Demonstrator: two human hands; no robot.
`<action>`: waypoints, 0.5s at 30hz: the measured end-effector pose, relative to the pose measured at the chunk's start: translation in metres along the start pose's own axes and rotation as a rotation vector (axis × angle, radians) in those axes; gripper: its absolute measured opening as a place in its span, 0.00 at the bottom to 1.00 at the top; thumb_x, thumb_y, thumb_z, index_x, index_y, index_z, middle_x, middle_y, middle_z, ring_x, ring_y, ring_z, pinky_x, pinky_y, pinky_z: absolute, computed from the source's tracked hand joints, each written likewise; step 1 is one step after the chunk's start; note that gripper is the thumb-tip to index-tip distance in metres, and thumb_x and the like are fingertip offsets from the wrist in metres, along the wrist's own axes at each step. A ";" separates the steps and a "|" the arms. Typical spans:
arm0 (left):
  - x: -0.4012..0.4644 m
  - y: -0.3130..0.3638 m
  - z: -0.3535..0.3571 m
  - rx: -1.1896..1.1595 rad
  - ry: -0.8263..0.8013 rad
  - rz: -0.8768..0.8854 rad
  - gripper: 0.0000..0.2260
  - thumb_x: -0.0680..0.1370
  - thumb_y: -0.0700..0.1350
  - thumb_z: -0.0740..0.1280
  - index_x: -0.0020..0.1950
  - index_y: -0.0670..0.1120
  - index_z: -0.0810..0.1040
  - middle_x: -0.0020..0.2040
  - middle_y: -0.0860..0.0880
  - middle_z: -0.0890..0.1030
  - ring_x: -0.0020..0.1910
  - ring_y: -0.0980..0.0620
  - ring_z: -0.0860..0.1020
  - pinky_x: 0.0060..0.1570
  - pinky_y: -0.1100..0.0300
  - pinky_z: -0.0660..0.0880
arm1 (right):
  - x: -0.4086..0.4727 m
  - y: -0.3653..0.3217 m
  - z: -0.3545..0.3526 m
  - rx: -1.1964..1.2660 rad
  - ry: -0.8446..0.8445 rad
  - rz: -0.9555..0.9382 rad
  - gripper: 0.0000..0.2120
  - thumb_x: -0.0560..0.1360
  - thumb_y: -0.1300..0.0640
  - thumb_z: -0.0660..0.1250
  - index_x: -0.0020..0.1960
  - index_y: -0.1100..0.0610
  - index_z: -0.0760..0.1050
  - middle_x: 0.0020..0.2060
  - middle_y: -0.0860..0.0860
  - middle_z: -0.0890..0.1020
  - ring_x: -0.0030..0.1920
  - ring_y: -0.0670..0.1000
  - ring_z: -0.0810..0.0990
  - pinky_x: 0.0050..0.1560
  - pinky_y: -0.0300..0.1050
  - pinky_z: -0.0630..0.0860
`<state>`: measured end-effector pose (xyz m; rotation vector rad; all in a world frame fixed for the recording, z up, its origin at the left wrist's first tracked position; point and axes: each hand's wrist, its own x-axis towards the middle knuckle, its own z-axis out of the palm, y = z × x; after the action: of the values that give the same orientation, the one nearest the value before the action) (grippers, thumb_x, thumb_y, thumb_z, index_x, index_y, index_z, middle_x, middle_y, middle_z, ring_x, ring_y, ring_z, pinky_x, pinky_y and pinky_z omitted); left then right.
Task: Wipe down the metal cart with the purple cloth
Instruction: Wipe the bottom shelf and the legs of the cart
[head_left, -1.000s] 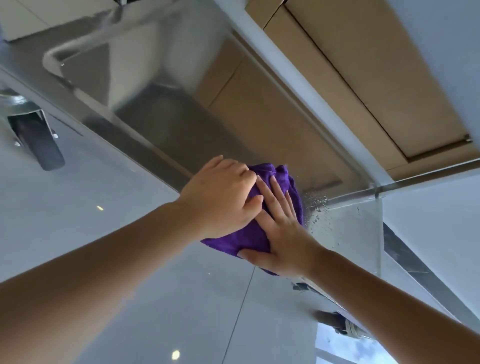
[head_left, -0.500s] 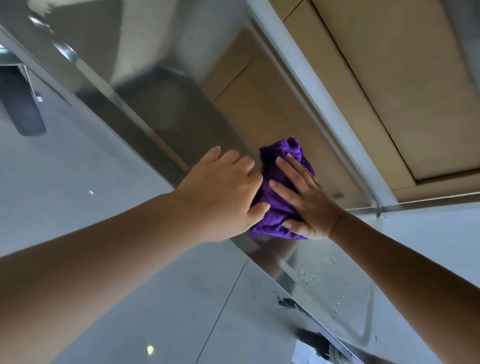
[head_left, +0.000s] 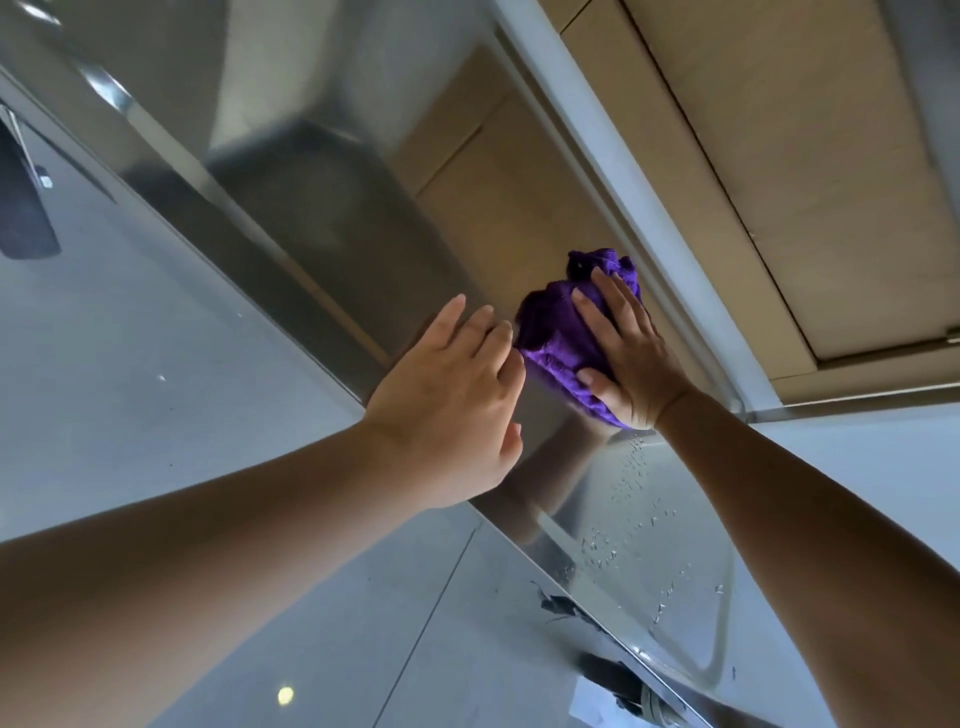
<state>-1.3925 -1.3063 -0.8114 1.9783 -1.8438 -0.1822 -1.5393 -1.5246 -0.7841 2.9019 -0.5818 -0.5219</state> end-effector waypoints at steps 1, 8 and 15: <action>0.000 0.000 0.000 -0.002 0.005 0.003 0.27 0.70 0.54 0.52 0.55 0.37 0.79 0.57 0.37 0.79 0.59 0.39 0.76 0.64 0.44 0.67 | 0.001 0.003 0.001 0.008 -0.005 0.050 0.36 0.75 0.30 0.38 0.75 0.50 0.51 0.73 0.65 0.59 0.71 0.69 0.59 0.66 0.70 0.61; 0.001 0.003 0.004 -0.061 0.029 -0.033 0.29 0.70 0.53 0.51 0.57 0.37 0.79 0.58 0.37 0.78 0.59 0.39 0.76 0.61 0.47 0.71 | 0.022 0.011 -0.006 0.123 -0.019 0.517 0.32 0.78 0.35 0.45 0.77 0.45 0.41 0.77 0.53 0.45 0.76 0.59 0.44 0.73 0.63 0.48; 0.002 0.002 0.003 -0.079 0.019 -0.050 0.28 0.70 0.54 0.51 0.59 0.37 0.77 0.60 0.36 0.77 0.60 0.39 0.75 0.61 0.47 0.70 | 0.044 0.017 -0.014 0.292 -0.137 0.825 0.32 0.77 0.33 0.44 0.76 0.42 0.38 0.77 0.50 0.42 0.75 0.61 0.43 0.73 0.62 0.45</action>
<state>-1.3956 -1.3086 -0.8134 1.9664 -1.7494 -0.2460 -1.5026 -1.5568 -0.7813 2.5160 -1.8685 -0.5270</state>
